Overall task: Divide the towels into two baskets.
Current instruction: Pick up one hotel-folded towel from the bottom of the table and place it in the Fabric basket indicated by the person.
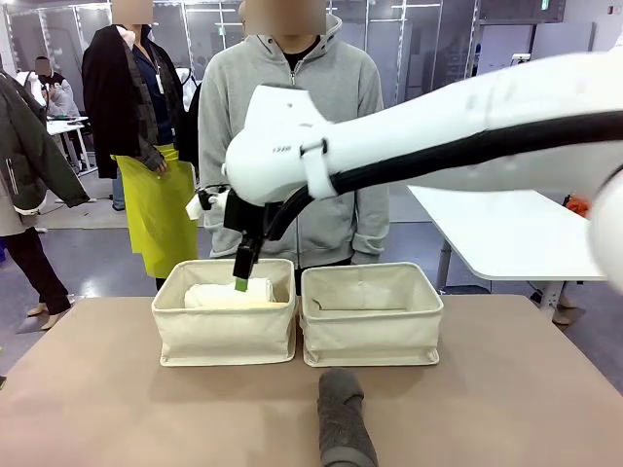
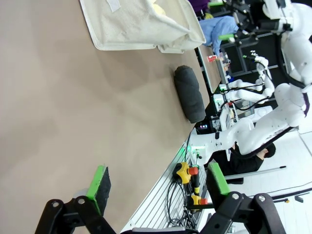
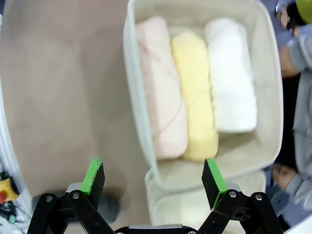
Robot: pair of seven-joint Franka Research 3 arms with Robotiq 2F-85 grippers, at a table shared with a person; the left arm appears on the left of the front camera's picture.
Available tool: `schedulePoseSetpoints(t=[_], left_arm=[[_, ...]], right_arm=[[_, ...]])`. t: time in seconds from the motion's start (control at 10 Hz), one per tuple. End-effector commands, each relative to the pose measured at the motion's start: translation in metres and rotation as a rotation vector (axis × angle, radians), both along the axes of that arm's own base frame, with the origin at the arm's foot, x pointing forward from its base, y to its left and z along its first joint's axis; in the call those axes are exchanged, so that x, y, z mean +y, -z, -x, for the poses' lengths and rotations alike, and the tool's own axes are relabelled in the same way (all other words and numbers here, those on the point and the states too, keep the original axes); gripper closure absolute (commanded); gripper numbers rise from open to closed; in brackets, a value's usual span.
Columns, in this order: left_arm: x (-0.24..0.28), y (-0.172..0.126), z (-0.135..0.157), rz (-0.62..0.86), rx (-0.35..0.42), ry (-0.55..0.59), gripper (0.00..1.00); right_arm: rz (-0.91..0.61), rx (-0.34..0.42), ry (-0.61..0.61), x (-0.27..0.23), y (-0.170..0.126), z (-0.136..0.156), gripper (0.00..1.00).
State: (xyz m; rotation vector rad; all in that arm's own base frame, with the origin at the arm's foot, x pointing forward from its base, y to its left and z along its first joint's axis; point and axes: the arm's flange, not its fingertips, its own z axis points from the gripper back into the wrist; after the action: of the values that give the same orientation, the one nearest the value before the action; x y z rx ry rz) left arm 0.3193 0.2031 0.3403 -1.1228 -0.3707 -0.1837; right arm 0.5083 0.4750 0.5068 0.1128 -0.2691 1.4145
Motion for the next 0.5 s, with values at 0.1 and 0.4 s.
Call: schedulePoseSetpoints(t=[0.1,0.4], left_arm=[[0.0,-0.001,0.003,0.007,-0.008,-0.006,0.0],[0.0,-0.001,0.003,0.007,-0.008,-0.006,0.0]], right_arm=[[-0.012,0.152,0.215,-0.08,-0.013,0.049,0.0],[-0.23,0.286,0.309,-0.159,-0.003,0.078,0.0]])
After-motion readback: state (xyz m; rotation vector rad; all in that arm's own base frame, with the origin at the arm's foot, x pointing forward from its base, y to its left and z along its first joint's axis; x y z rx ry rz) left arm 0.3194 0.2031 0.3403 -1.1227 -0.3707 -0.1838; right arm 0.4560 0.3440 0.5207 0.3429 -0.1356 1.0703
